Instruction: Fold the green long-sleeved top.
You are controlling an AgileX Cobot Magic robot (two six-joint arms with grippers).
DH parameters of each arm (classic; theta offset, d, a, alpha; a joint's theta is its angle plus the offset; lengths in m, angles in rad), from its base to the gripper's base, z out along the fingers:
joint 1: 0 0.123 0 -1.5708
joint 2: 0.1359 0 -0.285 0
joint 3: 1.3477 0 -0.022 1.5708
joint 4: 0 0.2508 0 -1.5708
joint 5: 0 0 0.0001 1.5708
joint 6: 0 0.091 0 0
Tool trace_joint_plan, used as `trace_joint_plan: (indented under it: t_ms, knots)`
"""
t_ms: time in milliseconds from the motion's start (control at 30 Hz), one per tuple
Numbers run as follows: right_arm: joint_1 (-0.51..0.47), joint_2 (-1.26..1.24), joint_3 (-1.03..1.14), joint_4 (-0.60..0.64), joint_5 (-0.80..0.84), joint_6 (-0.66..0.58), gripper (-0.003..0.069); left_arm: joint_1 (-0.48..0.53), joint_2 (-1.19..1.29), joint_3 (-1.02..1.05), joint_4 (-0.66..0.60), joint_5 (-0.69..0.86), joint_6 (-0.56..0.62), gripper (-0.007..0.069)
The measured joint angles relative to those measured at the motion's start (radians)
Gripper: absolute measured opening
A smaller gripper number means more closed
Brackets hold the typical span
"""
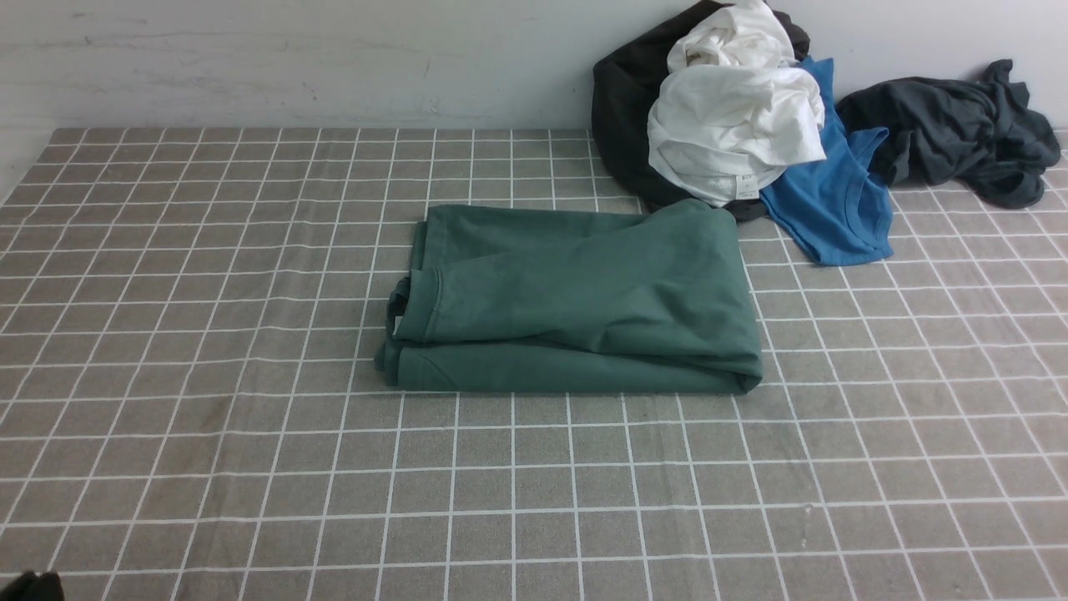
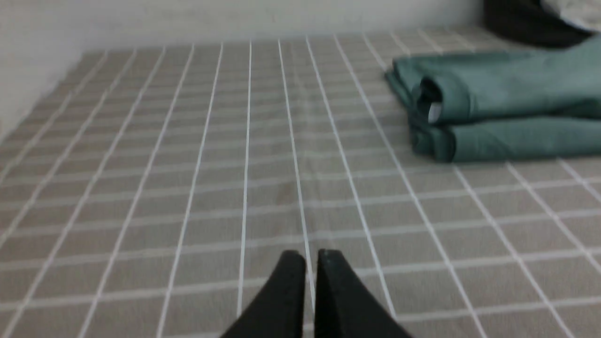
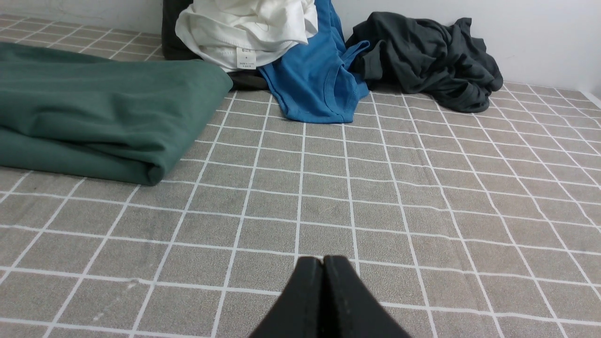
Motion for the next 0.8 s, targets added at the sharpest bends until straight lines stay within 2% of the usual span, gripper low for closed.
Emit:
trace_joint_plan:
  t_ms: [800]
  knots:
    - [0.000, 0.000, 0.000, 0.000, 0.000, 0.000, -0.0008, 0.003, 0.000, -0.001, 0.000, 0.005, -0.003, 0.0023]
